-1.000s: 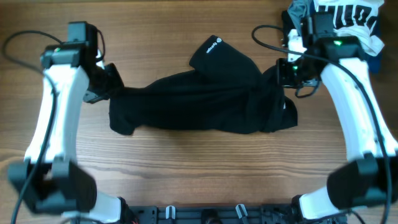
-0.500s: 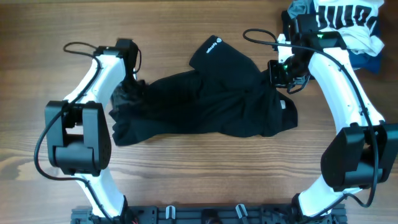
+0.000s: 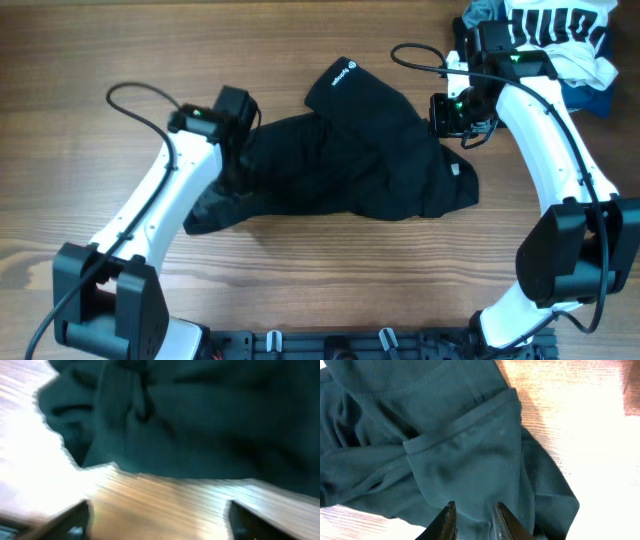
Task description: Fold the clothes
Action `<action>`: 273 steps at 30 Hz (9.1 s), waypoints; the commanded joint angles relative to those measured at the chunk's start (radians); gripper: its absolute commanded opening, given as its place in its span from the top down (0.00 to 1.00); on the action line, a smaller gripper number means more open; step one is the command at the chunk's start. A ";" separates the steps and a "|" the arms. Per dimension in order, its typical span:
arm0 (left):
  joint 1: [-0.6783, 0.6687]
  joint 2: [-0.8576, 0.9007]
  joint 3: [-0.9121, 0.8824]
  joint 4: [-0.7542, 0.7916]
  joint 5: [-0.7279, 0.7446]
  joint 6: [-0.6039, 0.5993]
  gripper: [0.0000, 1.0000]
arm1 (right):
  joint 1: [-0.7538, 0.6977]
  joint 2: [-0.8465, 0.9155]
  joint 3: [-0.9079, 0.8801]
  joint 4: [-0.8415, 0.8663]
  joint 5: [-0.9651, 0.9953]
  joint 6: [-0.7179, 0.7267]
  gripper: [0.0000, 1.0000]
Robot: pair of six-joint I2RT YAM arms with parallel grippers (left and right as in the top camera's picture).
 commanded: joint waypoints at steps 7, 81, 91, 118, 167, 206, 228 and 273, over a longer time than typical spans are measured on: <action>-0.021 0.008 -0.305 0.246 -0.072 -0.436 0.36 | 0.003 0.011 -0.005 0.008 -0.009 -0.017 0.74; 0.230 -0.401 0.015 0.222 -0.340 -0.053 0.96 | 0.003 0.032 -0.128 0.129 -0.171 -0.017 0.45; 0.230 -0.401 0.015 0.222 -0.315 -0.053 0.96 | 0.057 0.171 -0.223 0.396 -0.278 -0.004 0.61; 0.230 -0.600 0.523 0.118 -0.341 0.153 0.96 | -0.106 -0.602 0.275 0.097 0.103 -0.061 0.96; 0.230 -0.394 0.541 0.000 -0.274 0.153 0.96 | 0.737 0.542 0.254 0.512 -0.238 0.140 0.51; 0.171 0.006 0.537 0.040 -0.037 0.122 0.96 | 0.128 0.402 0.338 0.110 -0.100 0.123 0.25; 0.172 -0.002 0.539 0.135 -0.072 0.172 0.96 | 0.183 0.244 0.148 0.333 0.018 0.248 0.96; 0.247 -0.035 0.655 0.075 -0.491 0.174 0.96 | -0.107 0.298 0.806 -0.035 -0.228 -0.121 0.96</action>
